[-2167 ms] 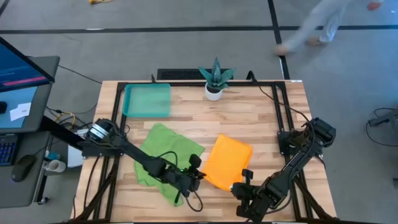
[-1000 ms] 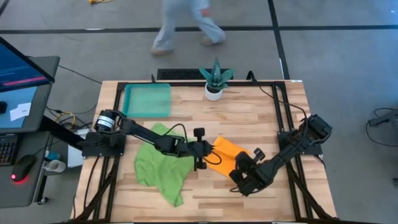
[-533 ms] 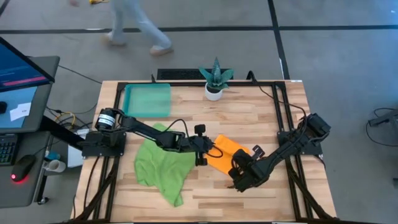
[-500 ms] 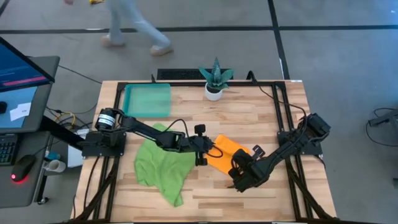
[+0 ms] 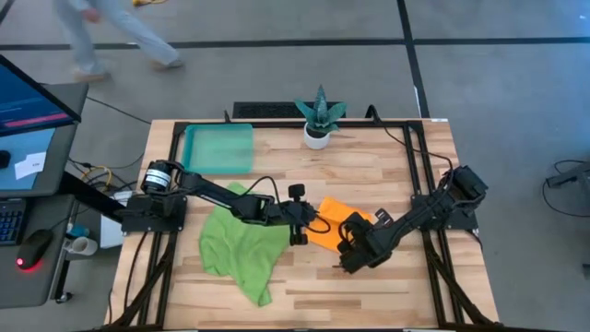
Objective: Roll microfiber towels into tight, uniform cylinder then place into a basket
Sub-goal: Fold the yellow microfiber cloth
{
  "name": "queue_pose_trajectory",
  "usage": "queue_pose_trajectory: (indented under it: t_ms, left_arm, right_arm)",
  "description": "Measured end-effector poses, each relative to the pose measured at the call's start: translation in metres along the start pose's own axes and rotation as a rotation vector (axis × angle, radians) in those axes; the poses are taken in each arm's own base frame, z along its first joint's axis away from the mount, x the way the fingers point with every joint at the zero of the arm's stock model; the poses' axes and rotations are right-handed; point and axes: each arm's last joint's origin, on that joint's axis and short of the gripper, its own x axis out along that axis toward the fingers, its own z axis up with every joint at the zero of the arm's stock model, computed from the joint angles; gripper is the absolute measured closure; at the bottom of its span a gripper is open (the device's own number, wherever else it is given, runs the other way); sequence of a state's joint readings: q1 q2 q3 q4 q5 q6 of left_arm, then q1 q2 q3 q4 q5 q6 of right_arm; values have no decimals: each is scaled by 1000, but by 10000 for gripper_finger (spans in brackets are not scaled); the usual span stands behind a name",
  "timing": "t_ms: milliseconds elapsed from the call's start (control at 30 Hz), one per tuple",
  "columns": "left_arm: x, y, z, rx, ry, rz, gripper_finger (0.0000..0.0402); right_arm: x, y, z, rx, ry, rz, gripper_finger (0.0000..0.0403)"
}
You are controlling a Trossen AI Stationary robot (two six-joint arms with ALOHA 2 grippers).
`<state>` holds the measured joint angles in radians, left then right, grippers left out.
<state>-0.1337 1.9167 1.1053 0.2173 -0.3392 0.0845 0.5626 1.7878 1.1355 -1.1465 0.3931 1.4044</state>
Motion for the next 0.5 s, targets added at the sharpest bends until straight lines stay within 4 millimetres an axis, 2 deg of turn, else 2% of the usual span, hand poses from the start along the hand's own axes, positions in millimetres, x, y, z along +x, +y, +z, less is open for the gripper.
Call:
queue_pose_trajectory:
  t_ms: [133, 367, 500]
  left_arm:
    - [0, 0, -1, 2, 6, 10, 386]
    - [-1, 1, -6, 5, 51, 29, 338]
    - [-1, 0, -6, 7, 56, -9, 325]
  right_arm:
    - [2, -1, 3, 12, 13, -7, 393]
    - [8, -9, 12, 32, 65, -66, 393]
    - [11, -10, 19, 41, 61, -70, 392]
